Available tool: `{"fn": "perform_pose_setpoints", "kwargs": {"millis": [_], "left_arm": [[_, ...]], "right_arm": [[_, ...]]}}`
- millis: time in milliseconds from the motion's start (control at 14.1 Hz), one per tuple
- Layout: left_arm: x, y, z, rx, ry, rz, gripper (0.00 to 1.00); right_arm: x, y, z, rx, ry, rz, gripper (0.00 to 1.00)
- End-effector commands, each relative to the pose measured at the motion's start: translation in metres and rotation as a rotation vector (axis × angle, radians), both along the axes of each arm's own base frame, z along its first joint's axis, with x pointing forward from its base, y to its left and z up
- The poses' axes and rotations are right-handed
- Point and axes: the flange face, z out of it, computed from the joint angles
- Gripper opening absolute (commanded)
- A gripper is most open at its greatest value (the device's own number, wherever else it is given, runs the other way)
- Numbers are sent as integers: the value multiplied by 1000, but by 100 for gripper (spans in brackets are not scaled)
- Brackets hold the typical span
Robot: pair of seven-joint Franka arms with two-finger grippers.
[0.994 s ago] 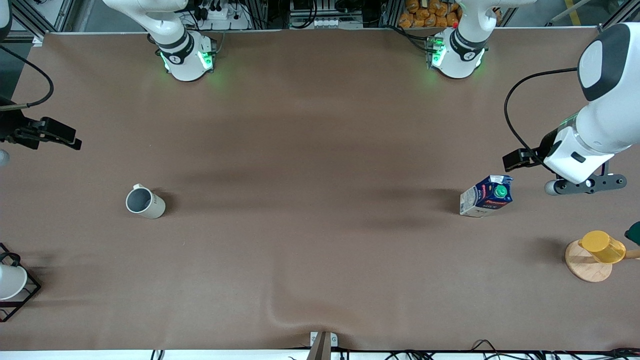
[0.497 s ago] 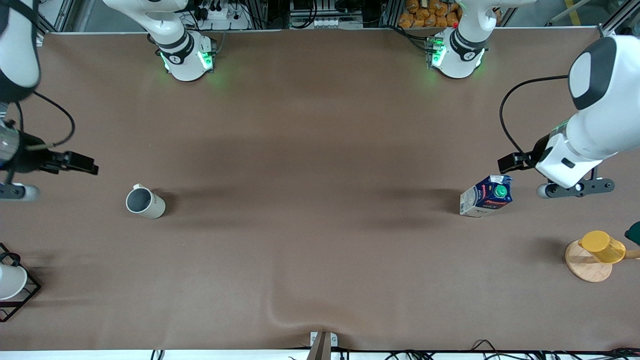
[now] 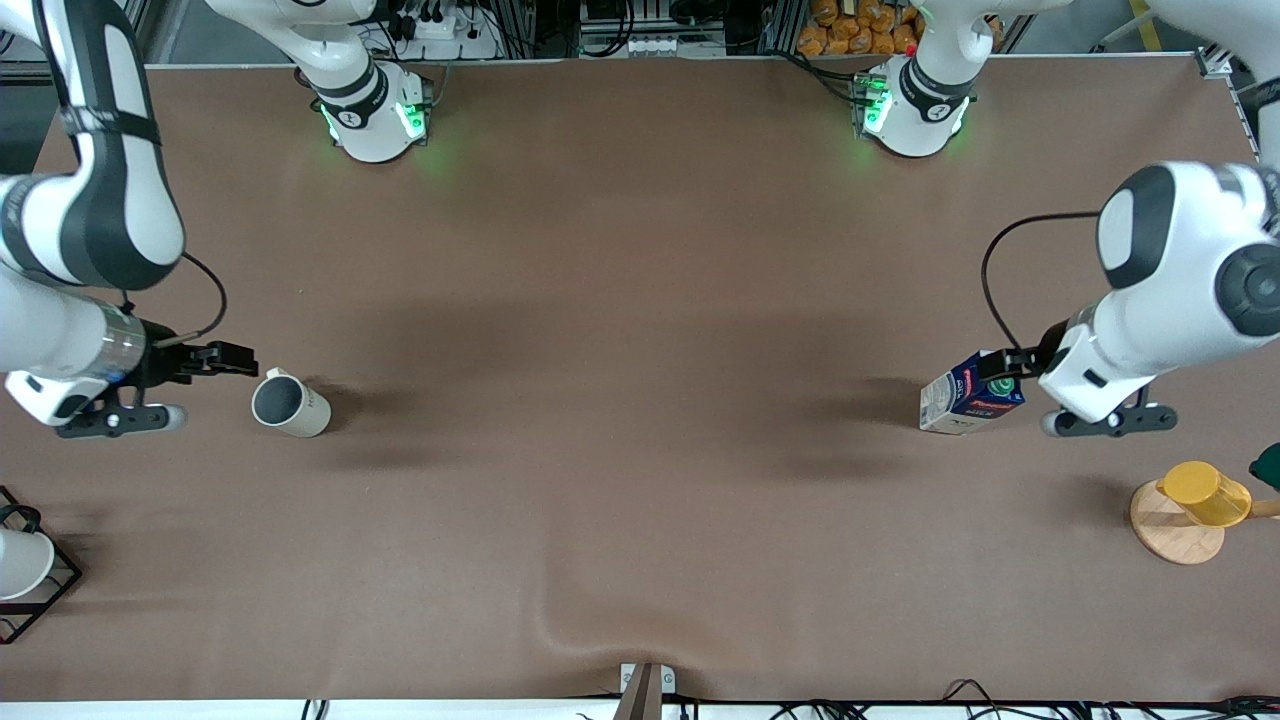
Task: Place milk next to cup
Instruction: 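Grasp the milk carton with the left gripper while the right gripper grasps the mug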
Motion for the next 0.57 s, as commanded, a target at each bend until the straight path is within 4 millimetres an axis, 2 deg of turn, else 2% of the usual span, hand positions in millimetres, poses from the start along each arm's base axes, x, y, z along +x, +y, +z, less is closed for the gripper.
{"fn": "perform_pose_setpoints", "kwargs": {"millis": [0,71,142,497], "left_arm": [[3,2,-18,2,12,-52,100],[2,10,-24,1,16,-43,100],[2,13,-27,1,17,-41,100],[-3,13,-50,-2,44,-54,100]], "right_arm": [[2,-36,-30,8,1,73,95],[4,-48,-41,14,0,88,95],[6,-50,-47,15,-5,98,95],[13,-49,-87,13,3,104,81]]}}
